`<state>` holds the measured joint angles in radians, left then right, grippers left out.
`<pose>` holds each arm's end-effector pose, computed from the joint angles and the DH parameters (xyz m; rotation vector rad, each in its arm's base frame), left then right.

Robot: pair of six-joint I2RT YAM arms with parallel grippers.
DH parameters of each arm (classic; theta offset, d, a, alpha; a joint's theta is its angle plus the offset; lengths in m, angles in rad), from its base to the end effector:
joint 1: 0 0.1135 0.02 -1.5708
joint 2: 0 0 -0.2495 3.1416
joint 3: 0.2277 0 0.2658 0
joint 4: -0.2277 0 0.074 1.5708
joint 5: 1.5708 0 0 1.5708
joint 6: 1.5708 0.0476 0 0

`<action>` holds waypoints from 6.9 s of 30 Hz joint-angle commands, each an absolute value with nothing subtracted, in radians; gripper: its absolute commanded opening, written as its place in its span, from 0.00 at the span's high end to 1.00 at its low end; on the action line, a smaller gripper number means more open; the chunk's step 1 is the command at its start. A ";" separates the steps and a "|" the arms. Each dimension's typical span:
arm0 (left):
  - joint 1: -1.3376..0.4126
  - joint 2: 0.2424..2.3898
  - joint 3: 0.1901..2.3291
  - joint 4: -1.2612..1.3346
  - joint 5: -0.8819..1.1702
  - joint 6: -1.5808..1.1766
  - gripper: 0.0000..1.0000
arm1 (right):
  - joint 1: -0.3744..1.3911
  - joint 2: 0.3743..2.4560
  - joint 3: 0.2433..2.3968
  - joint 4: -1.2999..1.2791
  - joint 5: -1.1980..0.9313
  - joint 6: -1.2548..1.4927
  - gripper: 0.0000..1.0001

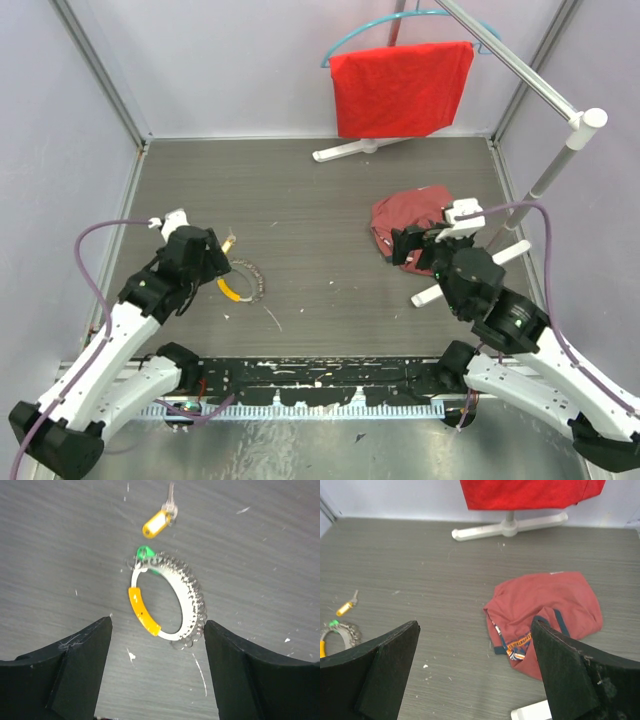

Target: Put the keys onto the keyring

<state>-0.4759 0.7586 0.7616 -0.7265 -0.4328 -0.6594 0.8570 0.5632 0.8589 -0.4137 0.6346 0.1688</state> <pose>0.1741 -0.0672 0.2683 -0.4202 2.1783 -0.1260 0.1201 0.0955 0.3663 -0.1006 1.6683 0.2404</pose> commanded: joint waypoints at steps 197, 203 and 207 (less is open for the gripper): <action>-0.523 1.116 0.773 -0.594 -0.025 -0.500 0.52 | 0.907 2.023 1.503 -0.516 0.135 0.286 0.70; -0.522 1.109 0.774 -0.600 -0.027 -0.499 0.52 | 0.902 2.017 1.500 -0.505 0.185 0.307 0.91; -0.523 1.106 0.777 -0.601 -0.027 -0.499 0.52 | 0.889 1.968 1.459 -0.488 0.261 0.357 0.99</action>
